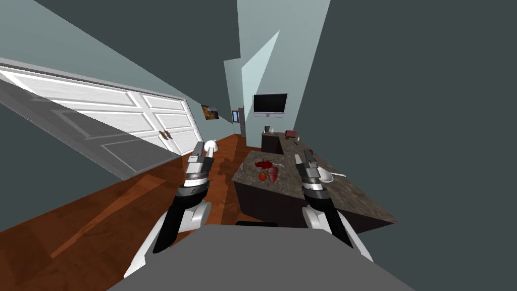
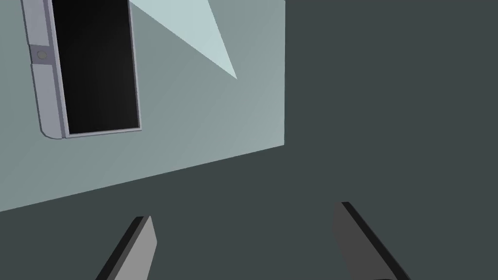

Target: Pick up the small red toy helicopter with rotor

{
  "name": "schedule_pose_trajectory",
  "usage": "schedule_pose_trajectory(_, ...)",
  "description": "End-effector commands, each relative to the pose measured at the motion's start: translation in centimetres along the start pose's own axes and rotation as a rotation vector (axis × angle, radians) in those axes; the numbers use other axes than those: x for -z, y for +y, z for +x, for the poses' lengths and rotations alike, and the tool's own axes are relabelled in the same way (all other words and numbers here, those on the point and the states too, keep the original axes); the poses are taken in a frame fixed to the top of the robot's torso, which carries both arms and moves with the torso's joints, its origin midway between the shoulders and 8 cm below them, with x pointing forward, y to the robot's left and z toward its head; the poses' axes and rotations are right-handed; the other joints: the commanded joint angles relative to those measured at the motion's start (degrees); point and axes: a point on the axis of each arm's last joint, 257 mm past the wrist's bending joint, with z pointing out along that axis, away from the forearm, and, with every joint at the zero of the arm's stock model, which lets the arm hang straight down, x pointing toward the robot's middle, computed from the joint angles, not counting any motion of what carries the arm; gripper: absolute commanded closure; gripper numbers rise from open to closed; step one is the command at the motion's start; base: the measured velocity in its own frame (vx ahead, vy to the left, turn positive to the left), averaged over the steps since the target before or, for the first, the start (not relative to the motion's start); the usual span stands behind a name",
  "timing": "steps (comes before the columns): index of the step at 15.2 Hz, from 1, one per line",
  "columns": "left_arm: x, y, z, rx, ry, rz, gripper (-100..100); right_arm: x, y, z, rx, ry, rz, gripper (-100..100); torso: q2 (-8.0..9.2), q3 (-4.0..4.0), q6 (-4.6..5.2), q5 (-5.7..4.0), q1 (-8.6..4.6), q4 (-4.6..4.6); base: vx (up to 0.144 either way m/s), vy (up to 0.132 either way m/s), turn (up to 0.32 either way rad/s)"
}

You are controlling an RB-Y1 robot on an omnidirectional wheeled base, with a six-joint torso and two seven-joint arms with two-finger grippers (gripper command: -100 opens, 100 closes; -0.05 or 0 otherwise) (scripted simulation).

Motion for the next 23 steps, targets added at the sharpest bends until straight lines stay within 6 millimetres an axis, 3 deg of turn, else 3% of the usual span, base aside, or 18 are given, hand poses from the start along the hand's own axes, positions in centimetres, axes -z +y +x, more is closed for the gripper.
schedule_pose_trajectory(1,0.0,0.0,0.0,0.0,0.0,0.0,0,-0.1,-0.3,1.2,0.013,0.054,-0.004,-100,0.0,0.0,0.0,0.0,0.0,0.0,-0.005,0.014,0.108)
schedule_pose_trajectory(4,0.0,0.0,0.0,0.0,0.0,0.0,0,-0.1,-1.0,4.1,0.032,0.162,-0.017,-100,0.0,0.0,0.01,0.0,0.02,0.0,-0.005,0.019,0.155)
schedule_pose_trajectory(6,0.0,0.0,0.0,0.0,0.0,0.0,0,0.0,-1.1,4.3,0.042,0.182,-0.016,-100,0.0,0.0,0.01,0.01,0.04,0.0,-0.006,0.017,0.095)
schedule_pose_trajectory(11,0.0,0.0,0.0,0.0,0.0,0.0,0,0.9,-2.6,9.2,0.086,0.375,-0.039,-100,0.0,0.0,0.0,0.02,0.06,0.0,-0.007,0.025,0.189)
schedule_pose_trajectory(13,0.0,0.0,0.0,0.0,0.0,0.0,0,1.2,-2.8,9.3,0.099,0.399,-0.037,-100,0.03,0.01,0.01,0.02,0.07,0.0,-0.012,0.018,0.103)
schedule_pose_trajectory(16,0.0,0.0,0.0,0.0,0.0,0.0,0,2.4,-4.2,12.4,0.134,0.533,-0.055,-100,0.03,0.02,0.01,0.01,0.04,0.0,-0.016,0.021,0.173)
schedule_pose_trajectory(18,0.0,0.0,0.0,0.0,0.0,0.0,0,2.8,-4.4,12.4,0.15,0.558,-0.052,-100,0.04,0.02,0.0,0.02,0.07,0.01,-0.009,0.028,0.156)
schedule_pose_trajectory(19,0.0,0.0,0.0,0.0,0.0,0.0,0,3.5,-5.2,13.9,0.168,0.623,-0.061,-100,0.02,0.01,0.02,0.02,0.07,0.01,-0.011,0.025,0.167)
schedule_pose_trajectory(21,0.0,0.0,0.0,0.0,0.0,0.0,0,3.8,-5.4,13.8,0.179,0.641,-0.059,-100,0.03,0.01,0.0,0.02,0.07,0.0,-0.009,0.019,0.146)
schedule_pose_trajectory(22,0.0,0.0,0.0,0.0,0.0,0.0,0,4.7,-6.3,15.1,0.201,0.711,-0.066,-100,0.02,0.01,0.03,0.01,0.03,0.01,-0.009,0.024,0.162)
schedule_pose_trajectory(23,0.0,0.0,0.0,0.0,0.0,0.0,0,5.0,-6.5,15.0,0.211,0.725,-0.064,-100,0.01,0.01,-0.01,0.01,0.05,0.0,-0.01,0.029,0.21)
